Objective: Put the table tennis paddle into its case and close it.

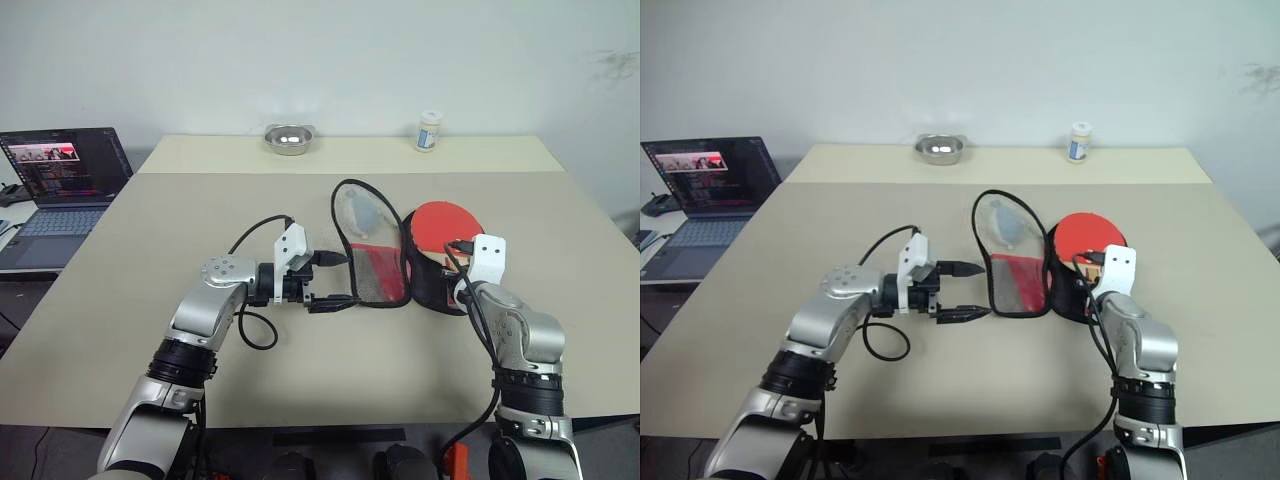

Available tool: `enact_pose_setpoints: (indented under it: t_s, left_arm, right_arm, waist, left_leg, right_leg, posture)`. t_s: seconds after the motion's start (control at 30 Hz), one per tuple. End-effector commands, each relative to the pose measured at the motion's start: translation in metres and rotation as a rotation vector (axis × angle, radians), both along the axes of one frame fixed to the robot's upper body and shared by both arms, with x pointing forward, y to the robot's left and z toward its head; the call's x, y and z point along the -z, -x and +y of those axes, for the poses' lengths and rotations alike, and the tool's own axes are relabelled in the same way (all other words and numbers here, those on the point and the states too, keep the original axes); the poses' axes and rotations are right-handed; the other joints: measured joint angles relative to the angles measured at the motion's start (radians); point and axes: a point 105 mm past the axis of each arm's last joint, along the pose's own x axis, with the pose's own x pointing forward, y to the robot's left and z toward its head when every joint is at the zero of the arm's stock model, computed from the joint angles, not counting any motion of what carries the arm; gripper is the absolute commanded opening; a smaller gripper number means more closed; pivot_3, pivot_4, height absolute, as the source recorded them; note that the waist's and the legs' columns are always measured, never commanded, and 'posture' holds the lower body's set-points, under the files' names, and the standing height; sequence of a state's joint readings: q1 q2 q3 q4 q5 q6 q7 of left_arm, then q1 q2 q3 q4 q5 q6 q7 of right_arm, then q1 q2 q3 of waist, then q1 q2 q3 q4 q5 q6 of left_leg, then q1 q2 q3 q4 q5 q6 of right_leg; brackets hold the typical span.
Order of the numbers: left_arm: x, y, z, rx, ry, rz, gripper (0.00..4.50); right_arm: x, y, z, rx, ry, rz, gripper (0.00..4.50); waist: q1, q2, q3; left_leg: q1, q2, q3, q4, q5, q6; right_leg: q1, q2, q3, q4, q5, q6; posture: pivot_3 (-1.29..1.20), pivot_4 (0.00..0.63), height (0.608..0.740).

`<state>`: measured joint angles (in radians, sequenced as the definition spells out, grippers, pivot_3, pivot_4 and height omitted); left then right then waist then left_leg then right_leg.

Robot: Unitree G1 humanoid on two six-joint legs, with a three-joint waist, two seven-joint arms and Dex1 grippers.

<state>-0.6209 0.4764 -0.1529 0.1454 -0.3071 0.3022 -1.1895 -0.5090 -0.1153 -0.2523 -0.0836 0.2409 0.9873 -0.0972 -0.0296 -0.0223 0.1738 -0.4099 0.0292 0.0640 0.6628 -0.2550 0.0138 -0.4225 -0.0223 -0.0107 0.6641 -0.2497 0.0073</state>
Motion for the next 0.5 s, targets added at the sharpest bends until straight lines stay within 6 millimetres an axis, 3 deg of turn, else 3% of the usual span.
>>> enact_pose_setpoints:
  t_s: [0.03,0.43,0.5]
  left_arm:
    - [-0.012,0.0028,-0.0038,0.021,0.005,-0.05,4.5]
    - [-0.0047,0.0012,-0.0009,0.013,0.006,-0.044,4.5]
    - [-0.0039,0.001,-0.0003,0.013,0.006,-0.043,4.5]
  right_arm:
    - [-0.019,-0.0058,0.0036,-0.004,0.002,-0.078,1.12]
    - [-0.015,-0.0037,0.0041,0.008,0.004,-0.061,1.12]
    - [-0.0152,-0.0032,0.0042,0.008,0.008,-0.061,1.86]
  waist:
    - [0.0,0.0,0.0]
    - [0.0,0.0,0.0]
    - [0.0,0.0,0.0]
  left_leg:
    - [0.0,0.0,0.0,0.0,0.0,0.0]
    - [0.0,0.0,0.0,0.0,0.0,0.0]
    - [0.0,0.0,0.0,0.0,0.0,0.0]
  right_leg:
    - [0.0,0.0,0.0,0.0,0.0,0.0]
    - [0.0,0.0,0.0,0.0,0.0,0.0]
    - [0.0,0.0,0.0,0.0,0.0,0.0]
  posture:
    - [0.0,0.15,0.74]
    - [0.0,0.15,0.74]
    - [0.0,0.15,0.74]
